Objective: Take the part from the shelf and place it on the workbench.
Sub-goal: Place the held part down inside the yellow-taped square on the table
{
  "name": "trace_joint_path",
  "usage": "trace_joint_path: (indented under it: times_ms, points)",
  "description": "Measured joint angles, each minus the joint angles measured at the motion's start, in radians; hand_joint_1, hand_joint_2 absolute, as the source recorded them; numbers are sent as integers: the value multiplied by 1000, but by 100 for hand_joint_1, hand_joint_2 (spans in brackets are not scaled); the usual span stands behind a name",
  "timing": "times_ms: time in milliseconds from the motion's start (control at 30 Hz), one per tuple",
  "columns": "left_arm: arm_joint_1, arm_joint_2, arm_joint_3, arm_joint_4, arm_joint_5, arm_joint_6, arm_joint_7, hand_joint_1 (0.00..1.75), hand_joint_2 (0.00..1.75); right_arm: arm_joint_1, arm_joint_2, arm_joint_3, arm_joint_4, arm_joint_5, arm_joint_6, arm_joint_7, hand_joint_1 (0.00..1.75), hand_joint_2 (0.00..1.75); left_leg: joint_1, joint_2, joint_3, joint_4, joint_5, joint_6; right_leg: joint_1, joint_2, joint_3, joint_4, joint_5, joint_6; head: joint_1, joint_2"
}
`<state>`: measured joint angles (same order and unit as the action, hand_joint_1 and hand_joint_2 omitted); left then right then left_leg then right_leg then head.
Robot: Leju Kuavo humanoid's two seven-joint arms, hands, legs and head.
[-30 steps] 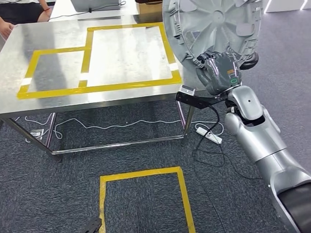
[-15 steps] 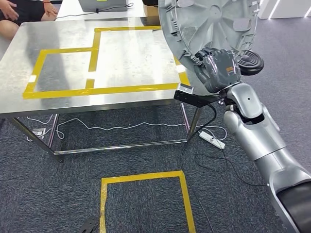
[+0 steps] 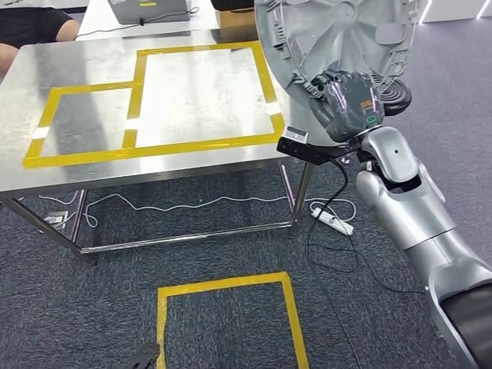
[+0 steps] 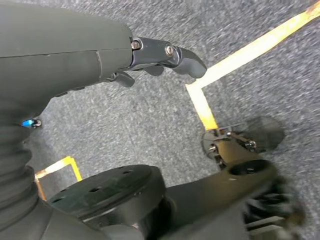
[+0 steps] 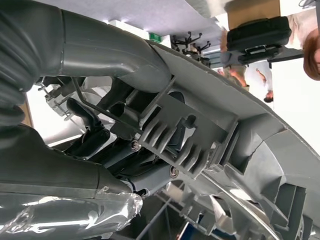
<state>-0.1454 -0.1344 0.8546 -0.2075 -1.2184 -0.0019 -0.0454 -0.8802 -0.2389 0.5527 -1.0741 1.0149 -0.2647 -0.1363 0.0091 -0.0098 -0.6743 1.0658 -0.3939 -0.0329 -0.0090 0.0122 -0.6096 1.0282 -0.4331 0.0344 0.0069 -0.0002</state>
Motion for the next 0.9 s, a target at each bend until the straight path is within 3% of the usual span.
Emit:
trace_joint_path:
  times_ms: [67, 167, 233, 300, 333, 367, 400, 467, 533, 633, 700, 800, 833, 867, 900]
  points:
    - [0, 0, 1, 0, 0, 0, 0, 0, 175, -3, 0, 0, 0, 1, 0, 0, 175, 175, -2, -1, 20, -45, -2, 11, 4, 1, 1, -1, -5, 9, 1, 0]
    - [1, 1, 2, 0, 0, 0, 0, 0, 175, -5, 0, 0, 0, 2, 0, 0, 175, 175, 0, -2, 25, -51, -9, 31, 2, -1, -3, 9, -18, 22, 3, 0]
    - [0, 0, 2, 0, 0, 0, 0, 0, 175, -5, 1, 0, 0, 2, -1, -1, 175, 175, 3, -2, 31, -53, -11, 42, 1, -3, -44, 95, -62, 30, 7, 0]
    - [2, 0, 2, 0, 0, 0, 0, 0, 175, -2, 1, 2, 0, 4, -1, -2, 175, 175, 3, -3, 36, -52, -15, 47, 0, -4, -118, 234, -115, 32, 10, 0]
    - [4, 0, 3, 0, 0, 0, 0, 0, 175, 1, 2, 4, 0, 6, -1, -1, 175, 175, 2, -4, 39, -52, -18, 48, 0, -4, -147, 282, -123, 32, 11, 0]
    - [5, 0, 3, 0, 1, 0, 0, 0, 175, 5, 2, 6, 0, 8, -2, -1, 175, 175, 2, -4, 44, -52, -22, 48, 0, -4, -159, 291, -109, 31, 11, 0]
    - [6, 0, 3, 0, 1, 0, 0, 0, 175, 7, 3, 8, 0, 10, -2, 0, 175, 175, 2, -5, 51, -52, -26, 46, 0, -4, -152, 260, -77, 29, 11, 0]
    - [7, 0, 3, 0, 2, -1, 0, 0, 175, 9, 6, 9, 0, 12, -4, 4, 175, 175, 1, -7, 63, -51, -36, 40, 1, -5, -95, 121, 6, 25, 12, 0]
    - [6, 1, 4, 0, 2, -2, 0, 0, 175, 8, 11, 9, 0, 14, -6, 8, 175, 175, -2, -8, 68, -50, -43, 30, 3, -6, -48, 20, 40, 21, 11, 0]
    - [6, 3, 4, 0, 2, -2, -1, 0, 175, 9, 18, 10, 0, 18, -10, 10, 175, 175, -2, -8, 70, -54, -47, 14, 5, -4, -38, 2, 33, 8, 11, 0]
    - [6, 3, 5, 0, 2, -3, -1, 0, 175, 8, 21, 9, 0, 19, -10, 14, 175, 175, -1, -5, 57, -26, -68, 3, 2, -4, -34, -2, 31, -4, 9, 0]
    - [6, 3, 5, 0, 2, -3, -2, 0, 175, 9, 27, 9, 0, 21, -10, 18, 175, 175, 0, -2, -35, 147, -147, -10, -1, -4, -30, -4, 27, -15, 5, 0]
    - [7, 3, 5, 0, 2, -3, -2, 0, 175, 10, 28, 9, 0, 21, -10, 18, 175, 175, 0, -2, -67, 198, -160, -12, -1, -4, -28, -4, 25, -16, 6, 0]
    - [7, 3, 5, 0, 2, -3, -2, 0, 175, 11, 28, 9, 0, 22, -10, 18, 175, 175, 0, -2, -85, 221, -153, -12, -1, -3, -26, -3, 22, -16, 5, 0]
    - [8, 3, 5, 0, 2, -3, -2, 0, 175, 12, 29, 9, 0, 22, -10, 18, 175, 175, 0, -2, -85, 205, -125, -11, -1, -2, -22, -3, 19, -15, 5, 0]
